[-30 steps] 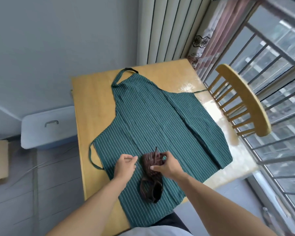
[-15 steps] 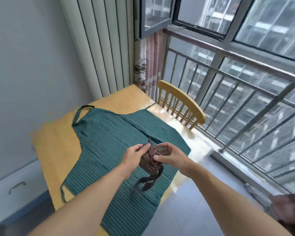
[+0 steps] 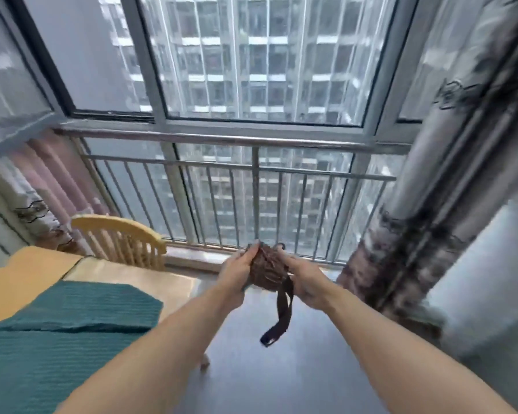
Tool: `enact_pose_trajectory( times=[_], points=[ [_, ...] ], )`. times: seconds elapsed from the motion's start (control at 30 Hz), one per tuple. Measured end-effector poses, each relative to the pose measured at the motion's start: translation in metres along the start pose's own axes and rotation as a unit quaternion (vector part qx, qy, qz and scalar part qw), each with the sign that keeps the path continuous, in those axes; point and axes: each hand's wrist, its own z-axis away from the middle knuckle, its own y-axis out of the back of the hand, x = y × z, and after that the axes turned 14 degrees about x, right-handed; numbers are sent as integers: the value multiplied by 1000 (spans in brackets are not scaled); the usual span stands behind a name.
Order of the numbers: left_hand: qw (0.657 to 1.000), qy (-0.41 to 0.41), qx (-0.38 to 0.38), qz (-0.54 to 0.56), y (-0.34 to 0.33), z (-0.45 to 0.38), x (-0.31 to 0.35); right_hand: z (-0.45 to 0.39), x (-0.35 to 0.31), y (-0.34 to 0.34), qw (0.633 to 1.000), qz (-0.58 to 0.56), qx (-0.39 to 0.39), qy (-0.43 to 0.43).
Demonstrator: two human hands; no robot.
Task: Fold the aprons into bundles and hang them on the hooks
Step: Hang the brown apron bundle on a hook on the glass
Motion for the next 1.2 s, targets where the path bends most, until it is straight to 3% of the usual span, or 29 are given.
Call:
enact_pose_trajectory(
  times=[0.2,0.27,0.4,0.53,0.6,0.73,0.8,0.9,1.0,1.07,1.13,1.2],
  points=[
    [995,-38,-66,-59,-171,10,17,32,-37,208,992,96,74,-24],
    [993,-43,-84,-65,-221,10,25,47,-50,270,978,149,148,6],
    [988,-38,-129,-71,-309,7,34,66,-74,369,920,202,335,33],
    [984,-11,-173,-49,-405,12,35,101,-99,470,842,135,520,55],
    [982,0,-185,-47,-447,15,29,130,-124,501,816,85,568,70],
    [972,32,-230,-46,-530,25,10,180,-180,548,809,-110,568,101],
    [968,43,-244,-51,-559,31,2,196,-205,557,833,-147,525,90],
    [960,41,-270,-67,-609,48,-1,227,-244,565,893,-113,434,33],
    [946,69,-305,-88,-655,64,0,254,-278,569,919,-12,393,-7],
    [935,96,-328,-97,-681,79,-5,272,-299,571,901,90,420,-59],
    [922,98,-356,-113,-701,95,-10,285,-315,579,834,229,488,-119],
    [915,104,-371,-123,-717,113,-12,300,-332,589,781,294,539,-116]
  ],
)
